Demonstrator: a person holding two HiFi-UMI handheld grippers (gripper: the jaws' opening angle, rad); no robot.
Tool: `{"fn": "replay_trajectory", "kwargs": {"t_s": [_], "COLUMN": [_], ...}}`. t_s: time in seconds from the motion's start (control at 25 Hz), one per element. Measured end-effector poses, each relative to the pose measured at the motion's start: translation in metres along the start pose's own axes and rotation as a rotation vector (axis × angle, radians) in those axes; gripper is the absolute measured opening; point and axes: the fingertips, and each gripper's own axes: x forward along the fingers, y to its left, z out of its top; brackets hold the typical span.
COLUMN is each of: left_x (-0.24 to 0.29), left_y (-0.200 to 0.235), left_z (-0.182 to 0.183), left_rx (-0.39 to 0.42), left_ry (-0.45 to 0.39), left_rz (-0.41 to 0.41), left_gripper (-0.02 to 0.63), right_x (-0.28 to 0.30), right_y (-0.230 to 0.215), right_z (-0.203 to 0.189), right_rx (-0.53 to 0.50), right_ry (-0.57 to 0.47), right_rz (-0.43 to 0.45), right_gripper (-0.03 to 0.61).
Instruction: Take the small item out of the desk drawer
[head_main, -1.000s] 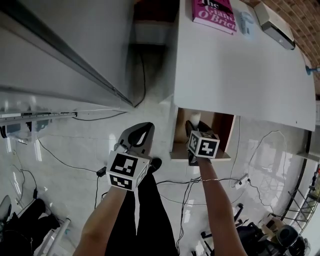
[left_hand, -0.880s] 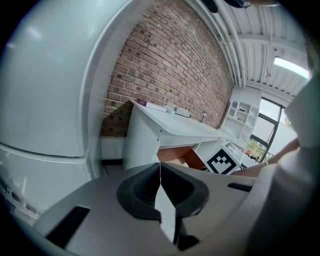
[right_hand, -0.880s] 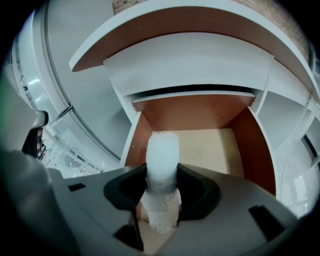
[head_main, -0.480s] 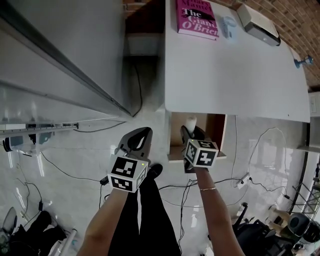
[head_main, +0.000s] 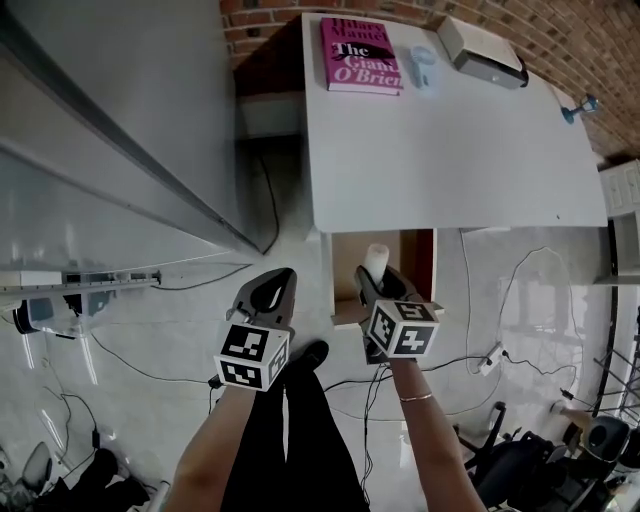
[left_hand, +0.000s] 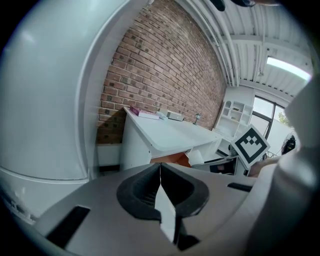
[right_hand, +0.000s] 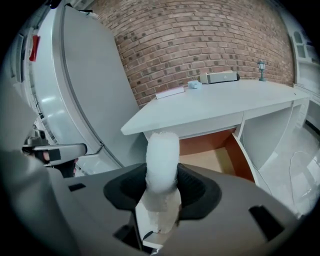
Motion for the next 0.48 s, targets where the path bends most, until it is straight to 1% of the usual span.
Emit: {"fn": "replay_trajectory", "kwargs": {"t_s": [0.36,0.48], "left_x": [-0.014,-0.019], "left_y": [-0.008,-0.01], "left_z": [0.018,0.027], "left_rx": [0.037,0.048], "left_ry": [-0.005,-0.016], "left_rz": [-0.029,-0.035], "left_gripper": [0.023,0.023], "right_x": [-0.047,-0.063], "right_y": [0.024,0.031], "right_z": [0.03,0.039], "right_rx": [0.022,0.0], "right_ry": [-0.102,-0.136], "right_rz": [0.018,0.009], "right_gripper": [0.179,0.179]}}
